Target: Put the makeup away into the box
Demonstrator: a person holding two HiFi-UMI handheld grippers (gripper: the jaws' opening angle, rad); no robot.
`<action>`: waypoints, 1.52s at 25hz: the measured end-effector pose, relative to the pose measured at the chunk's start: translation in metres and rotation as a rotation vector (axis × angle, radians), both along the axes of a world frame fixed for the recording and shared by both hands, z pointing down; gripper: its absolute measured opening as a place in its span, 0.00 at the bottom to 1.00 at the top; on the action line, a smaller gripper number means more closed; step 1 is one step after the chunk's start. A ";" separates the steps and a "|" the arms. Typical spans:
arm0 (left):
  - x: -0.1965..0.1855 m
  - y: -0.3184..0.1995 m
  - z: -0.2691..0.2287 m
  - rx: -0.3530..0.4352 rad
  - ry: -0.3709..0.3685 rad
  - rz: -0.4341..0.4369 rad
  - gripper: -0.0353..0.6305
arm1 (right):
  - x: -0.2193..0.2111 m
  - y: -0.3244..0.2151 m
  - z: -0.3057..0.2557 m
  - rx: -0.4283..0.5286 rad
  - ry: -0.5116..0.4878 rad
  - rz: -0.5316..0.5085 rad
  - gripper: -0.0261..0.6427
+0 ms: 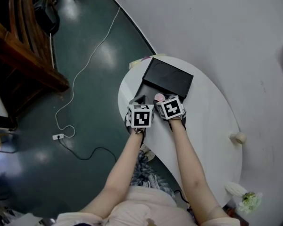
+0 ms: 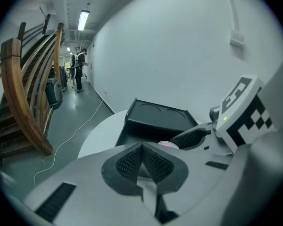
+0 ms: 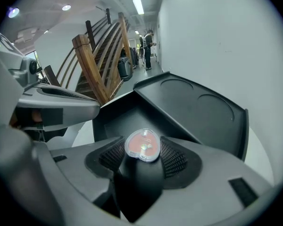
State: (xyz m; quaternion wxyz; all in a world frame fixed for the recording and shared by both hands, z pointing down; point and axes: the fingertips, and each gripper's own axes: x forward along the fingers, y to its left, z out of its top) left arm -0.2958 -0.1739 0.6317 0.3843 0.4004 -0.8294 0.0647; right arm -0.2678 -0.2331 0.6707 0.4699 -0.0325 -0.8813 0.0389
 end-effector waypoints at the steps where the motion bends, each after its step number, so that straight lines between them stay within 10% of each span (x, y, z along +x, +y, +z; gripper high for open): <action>1: -0.001 0.002 0.000 -0.001 0.001 -0.002 0.09 | -0.001 0.001 0.000 -0.006 -0.003 0.008 0.42; 7: -0.007 0.007 -0.002 0.002 0.001 -0.007 0.09 | -0.002 0.001 -0.011 -0.054 -0.042 0.061 0.59; 17: -0.011 0.009 -0.005 -0.002 -0.007 0.010 0.09 | 0.007 0.001 -0.022 -0.094 -0.101 0.130 0.59; 27: -0.007 0.001 -0.047 0.063 -0.092 0.099 0.09 | 0.038 -0.041 -0.108 -0.051 -0.380 0.289 0.35; 38: 0.017 -0.011 -0.173 0.363 -0.349 0.268 0.09 | 0.135 -0.095 -0.235 0.137 -0.775 0.495 0.08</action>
